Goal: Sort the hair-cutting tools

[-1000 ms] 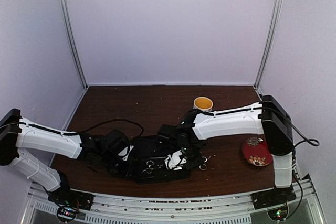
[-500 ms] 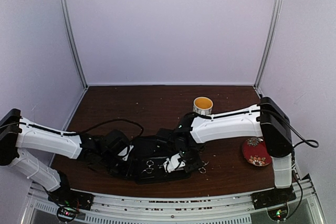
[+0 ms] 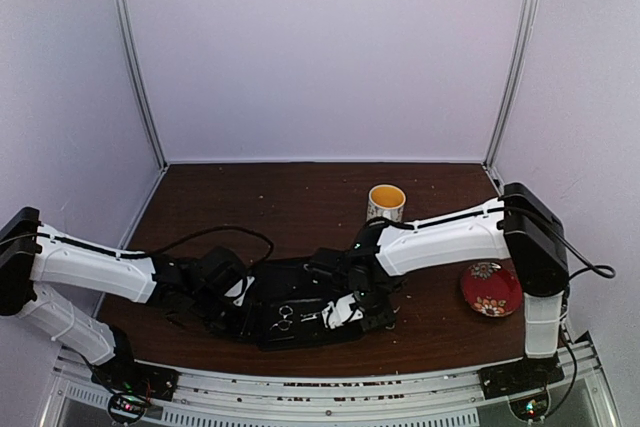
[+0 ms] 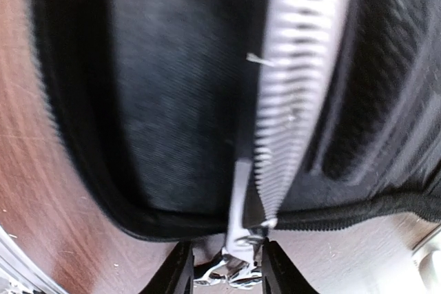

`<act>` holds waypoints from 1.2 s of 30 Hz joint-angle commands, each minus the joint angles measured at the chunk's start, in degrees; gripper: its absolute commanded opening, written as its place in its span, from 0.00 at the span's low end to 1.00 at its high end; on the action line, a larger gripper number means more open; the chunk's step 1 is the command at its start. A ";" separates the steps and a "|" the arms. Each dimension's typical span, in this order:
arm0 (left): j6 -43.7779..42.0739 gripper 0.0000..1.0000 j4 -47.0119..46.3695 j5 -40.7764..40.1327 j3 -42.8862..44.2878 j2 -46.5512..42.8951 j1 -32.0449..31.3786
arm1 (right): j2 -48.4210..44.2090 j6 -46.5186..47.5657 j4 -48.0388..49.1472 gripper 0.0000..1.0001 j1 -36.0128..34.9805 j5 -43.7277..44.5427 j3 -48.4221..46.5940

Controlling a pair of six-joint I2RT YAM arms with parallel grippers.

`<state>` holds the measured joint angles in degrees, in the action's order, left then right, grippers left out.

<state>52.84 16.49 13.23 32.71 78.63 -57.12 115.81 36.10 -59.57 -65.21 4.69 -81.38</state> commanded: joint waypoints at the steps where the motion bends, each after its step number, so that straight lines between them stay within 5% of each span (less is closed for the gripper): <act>1: -0.29 0.10 -2.34 -1.56 -0.60 0.78 -0.27 | -2.00 -2.20 2.74 0.35 1.96 -1.52 1.48; 5: -0.42 0.10 -2.30 -1.37 -0.38 1.00 -0.27 | -2.17 -2.93 3.13 0.32 2.83 -2.96 1.71; 14: -1.02 0.10 -2.14 -1.37 0.22 1.59 -0.27 | -2.68 -3.32 0.05 0.05 3.51 -4.48 -0.80; 36: -1.46 0.10 -4.02 -2.43 -0.67 0.01 -0.27 | 4.69 -4.72 -10.03 0.01 -0.78 9.80 -9.65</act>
<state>52.42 16.05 12.45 32.71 78.43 -57.12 119.61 31.75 -67.55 -64.66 9.78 -90.08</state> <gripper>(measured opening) 0.104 0.171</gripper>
